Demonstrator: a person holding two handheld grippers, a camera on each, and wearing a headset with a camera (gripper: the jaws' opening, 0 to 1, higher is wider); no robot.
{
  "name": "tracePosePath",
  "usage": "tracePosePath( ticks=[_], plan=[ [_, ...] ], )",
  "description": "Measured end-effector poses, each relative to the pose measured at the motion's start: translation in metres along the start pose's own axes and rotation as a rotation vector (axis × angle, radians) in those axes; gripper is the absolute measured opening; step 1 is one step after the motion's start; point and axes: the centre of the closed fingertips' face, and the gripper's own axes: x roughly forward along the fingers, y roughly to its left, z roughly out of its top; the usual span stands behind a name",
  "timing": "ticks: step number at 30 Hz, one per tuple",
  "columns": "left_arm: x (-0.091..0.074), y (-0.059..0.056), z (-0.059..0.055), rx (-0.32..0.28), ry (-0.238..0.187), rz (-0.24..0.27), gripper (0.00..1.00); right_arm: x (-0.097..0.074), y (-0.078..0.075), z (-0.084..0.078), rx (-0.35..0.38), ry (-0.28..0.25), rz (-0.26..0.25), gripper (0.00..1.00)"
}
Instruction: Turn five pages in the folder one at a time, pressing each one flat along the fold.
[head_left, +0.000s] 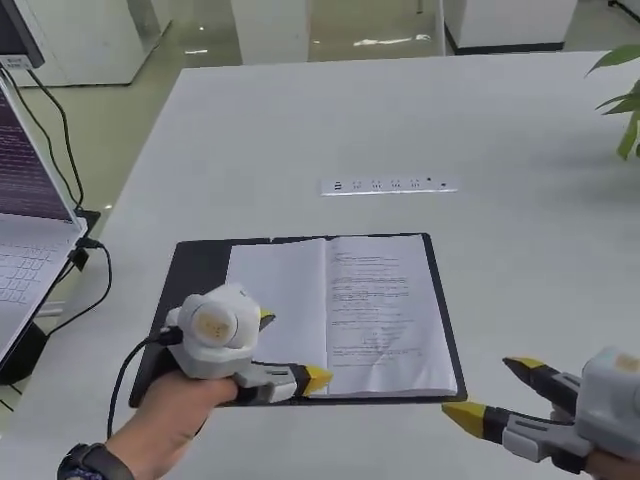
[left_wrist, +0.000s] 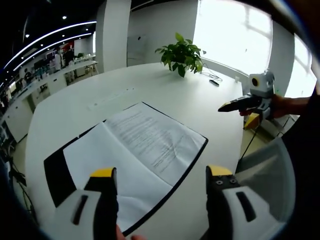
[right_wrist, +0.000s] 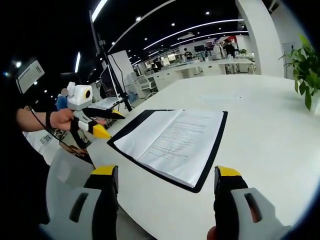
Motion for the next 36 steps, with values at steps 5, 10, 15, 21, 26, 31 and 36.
tracePosePath(
  ticks=[5, 10, 15, 21, 26, 31, 36],
  plan=[
    [0.011, -0.003, 0.006, 0.017, 0.009, -0.024, 0.71, 0.0, -0.001, 0.001, 0.002, -0.001, -0.002, 0.78],
    [0.026, -0.006, 0.01, 0.025, 0.017, -0.041, 0.72, 0.0, -0.001, 0.004, -0.006, -0.002, -0.002, 0.78],
    [0.043, -0.015, 0.011, 0.036, 0.032, -0.065, 0.71, -0.001, -0.002, 0.004, -0.005, -0.003, -0.005, 0.78],
    [0.067, -0.024, 0.015, 0.039, 0.041, -0.086, 0.71, -0.003, -0.003, 0.002, -0.002, 0.002, -0.012, 0.78],
    [0.092, -0.03, 0.019, 0.026, 0.044, -0.095, 0.71, -0.003, -0.004, -0.003, -0.005, 0.018, -0.016, 0.78],
    [0.116, -0.035, 0.017, 0.039, 0.073, -0.094, 0.72, -0.003, -0.005, -0.004, -0.001, 0.021, -0.019, 0.78],
    [0.135, -0.041, 0.016, 0.029, 0.087, -0.084, 0.72, -0.003, -0.008, -0.004, 0.004, 0.024, -0.022, 0.77]
  ],
)
